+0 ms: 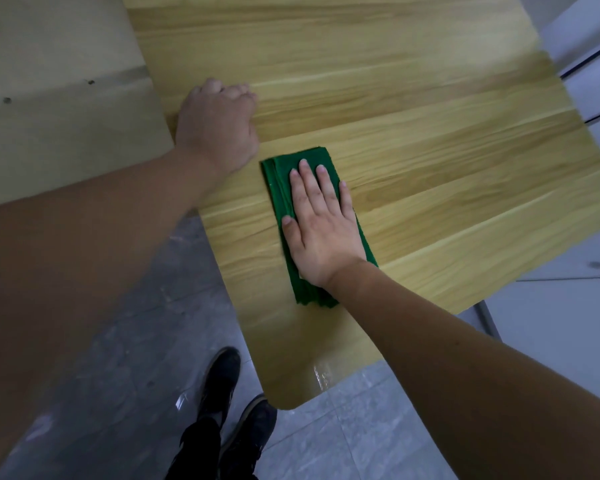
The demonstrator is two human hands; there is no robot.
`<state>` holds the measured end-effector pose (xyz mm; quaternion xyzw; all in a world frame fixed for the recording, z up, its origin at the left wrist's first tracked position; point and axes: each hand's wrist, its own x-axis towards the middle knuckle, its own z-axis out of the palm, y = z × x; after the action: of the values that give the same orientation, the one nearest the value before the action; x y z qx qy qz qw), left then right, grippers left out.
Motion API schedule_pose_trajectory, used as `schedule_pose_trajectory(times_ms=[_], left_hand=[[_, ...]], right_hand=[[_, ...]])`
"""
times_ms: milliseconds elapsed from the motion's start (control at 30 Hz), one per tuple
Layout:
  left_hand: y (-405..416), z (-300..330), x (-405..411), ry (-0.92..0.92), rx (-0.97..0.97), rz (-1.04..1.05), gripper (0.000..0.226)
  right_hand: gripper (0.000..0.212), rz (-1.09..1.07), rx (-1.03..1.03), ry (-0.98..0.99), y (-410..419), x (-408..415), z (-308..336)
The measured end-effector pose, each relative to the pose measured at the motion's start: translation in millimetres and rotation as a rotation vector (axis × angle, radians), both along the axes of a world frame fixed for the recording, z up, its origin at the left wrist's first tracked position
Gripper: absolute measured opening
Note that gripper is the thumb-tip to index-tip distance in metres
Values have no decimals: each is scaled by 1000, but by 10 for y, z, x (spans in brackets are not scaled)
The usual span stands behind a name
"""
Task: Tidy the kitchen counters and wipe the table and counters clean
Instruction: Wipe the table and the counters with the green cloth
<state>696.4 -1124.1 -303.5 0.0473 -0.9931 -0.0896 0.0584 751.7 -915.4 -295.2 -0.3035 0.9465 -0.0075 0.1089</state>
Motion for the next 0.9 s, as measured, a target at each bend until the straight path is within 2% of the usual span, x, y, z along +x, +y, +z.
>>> schedule_pose_trajectory(times_ms=[67,233,567,900], left_hand=[[-106,9,-31,-1,-15,13,56],[-386,-149,-93,-58,21,253,54],[-379,-170,-160,-131,16,302,59],[-381,-168,-184,-129,5,315,60]], right_hand=[[63,-1,-6,8,-71,-113,-14],[61,6,-12,16,-192,-353,-38],[61,32,29,33,-437,-775,-25],[60,37,25,32,-570,-931,-37]])
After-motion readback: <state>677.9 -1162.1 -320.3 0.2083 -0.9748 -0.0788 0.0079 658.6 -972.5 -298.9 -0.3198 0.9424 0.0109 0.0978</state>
